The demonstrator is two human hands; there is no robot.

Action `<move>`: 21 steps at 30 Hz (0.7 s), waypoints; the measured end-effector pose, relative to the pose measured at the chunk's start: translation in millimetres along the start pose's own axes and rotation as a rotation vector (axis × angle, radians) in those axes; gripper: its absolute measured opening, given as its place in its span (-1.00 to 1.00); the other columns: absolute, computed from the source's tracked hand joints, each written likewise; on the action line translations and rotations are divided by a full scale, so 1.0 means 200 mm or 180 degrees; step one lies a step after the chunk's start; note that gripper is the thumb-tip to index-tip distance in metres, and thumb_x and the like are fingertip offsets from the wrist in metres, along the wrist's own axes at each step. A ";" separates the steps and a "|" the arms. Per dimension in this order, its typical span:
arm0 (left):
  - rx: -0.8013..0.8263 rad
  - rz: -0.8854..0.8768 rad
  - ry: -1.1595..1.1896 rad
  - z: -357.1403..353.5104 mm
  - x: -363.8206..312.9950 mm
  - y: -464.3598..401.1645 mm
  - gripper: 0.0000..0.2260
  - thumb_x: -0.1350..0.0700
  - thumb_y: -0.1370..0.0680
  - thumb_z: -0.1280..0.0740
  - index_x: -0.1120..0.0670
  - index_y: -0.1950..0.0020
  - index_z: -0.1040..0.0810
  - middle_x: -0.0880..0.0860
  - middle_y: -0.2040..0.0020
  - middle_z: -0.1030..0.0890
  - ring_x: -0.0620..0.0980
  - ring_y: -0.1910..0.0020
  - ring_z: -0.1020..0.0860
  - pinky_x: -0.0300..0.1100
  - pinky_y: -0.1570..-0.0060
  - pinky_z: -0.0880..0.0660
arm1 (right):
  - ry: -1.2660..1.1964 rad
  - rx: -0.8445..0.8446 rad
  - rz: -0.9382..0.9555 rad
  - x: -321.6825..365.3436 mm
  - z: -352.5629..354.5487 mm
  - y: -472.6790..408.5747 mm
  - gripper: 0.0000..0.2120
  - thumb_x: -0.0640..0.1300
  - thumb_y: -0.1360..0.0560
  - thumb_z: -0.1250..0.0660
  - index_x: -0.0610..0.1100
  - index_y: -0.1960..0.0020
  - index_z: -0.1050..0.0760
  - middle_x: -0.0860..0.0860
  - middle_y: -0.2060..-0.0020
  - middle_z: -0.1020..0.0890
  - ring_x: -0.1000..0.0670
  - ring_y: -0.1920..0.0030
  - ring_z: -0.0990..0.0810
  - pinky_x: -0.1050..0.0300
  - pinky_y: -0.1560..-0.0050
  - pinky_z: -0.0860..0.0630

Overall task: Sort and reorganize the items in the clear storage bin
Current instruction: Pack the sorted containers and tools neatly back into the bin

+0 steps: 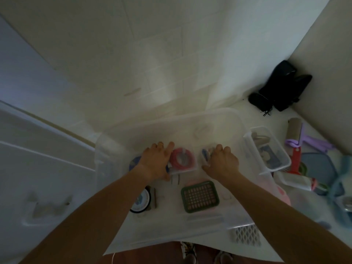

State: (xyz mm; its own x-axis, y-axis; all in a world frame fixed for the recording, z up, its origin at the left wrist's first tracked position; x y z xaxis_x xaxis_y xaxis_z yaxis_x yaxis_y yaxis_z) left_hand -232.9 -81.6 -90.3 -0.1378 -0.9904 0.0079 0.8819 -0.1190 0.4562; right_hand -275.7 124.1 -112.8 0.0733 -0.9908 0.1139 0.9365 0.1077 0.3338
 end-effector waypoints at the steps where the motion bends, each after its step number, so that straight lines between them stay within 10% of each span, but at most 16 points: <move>1: -0.0018 0.0005 -0.0039 0.00 -0.01 -0.01 0.01 -0.19 -0.25 -0.58 0.04 -0.51 -0.06 0.17 -0.28 -0.38 0.19 -0.22 -0.42 0.06 -0.09 -0.48 | -0.0002 0.0056 0.0008 0.00 0.00 0.01 -0.27 0.23 -0.34 -0.46 -0.18 -0.27 -0.26 -0.13 -0.13 -0.44 -0.10 -0.09 -0.54 0.09 0.03 -0.51; 15: -0.0359 -0.0106 -0.0418 0.00 -0.08 0.07 -0.40 0.20 -0.66 -0.14 0.06 -0.63 0.09 0.24 -0.55 -0.09 0.24 -0.46 -0.18 0.04 -0.07 -0.47 | 0.0050 -0.0284 0.0076 0.01 0.16 0.11 -0.27 0.28 -0.25 -0.45 -0.10 -0.21 -0.26 -0.13 -0.06 -0.48 -0.16 -0.05 -0.50 0.00 0.05 -0.50; 21: -0.0419 0.0721 0.0569 0.04 0.17 0.24 -0.32 -0.04 -0.51 -0.41 0.04 -0.54 -0.18 0.17 -0.37 -0.33 0.19 -0.34 -0.38 0.04 -0.16 -0.51 | -0.0244 -0.0968 0.0745 0.13 0.41 0.19 -0.32 0.22 -0.18 -0.46 -0.07 -0.18 -0.34 -0.05 -0.02 -0.48 -0.12 -0.01 -0.43 0.01 0.03 -0.49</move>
State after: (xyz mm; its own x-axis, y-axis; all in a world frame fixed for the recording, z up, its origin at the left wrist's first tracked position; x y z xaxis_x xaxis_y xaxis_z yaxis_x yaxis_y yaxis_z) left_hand -199.7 -120.8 -60.4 0.1400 -0.9880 -0.0655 0.9335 0.1096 0.3415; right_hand -266.6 109.6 -21.5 0.2820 -0.9320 0.2276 0.9572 0.2894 -0.0008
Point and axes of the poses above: each hand's wrist, its own y-axis away from the middle knuckle, its own z-axis out of the back of the hand, x = y × z, the point moved 8 cm from there along -y, towards the middle knuckle
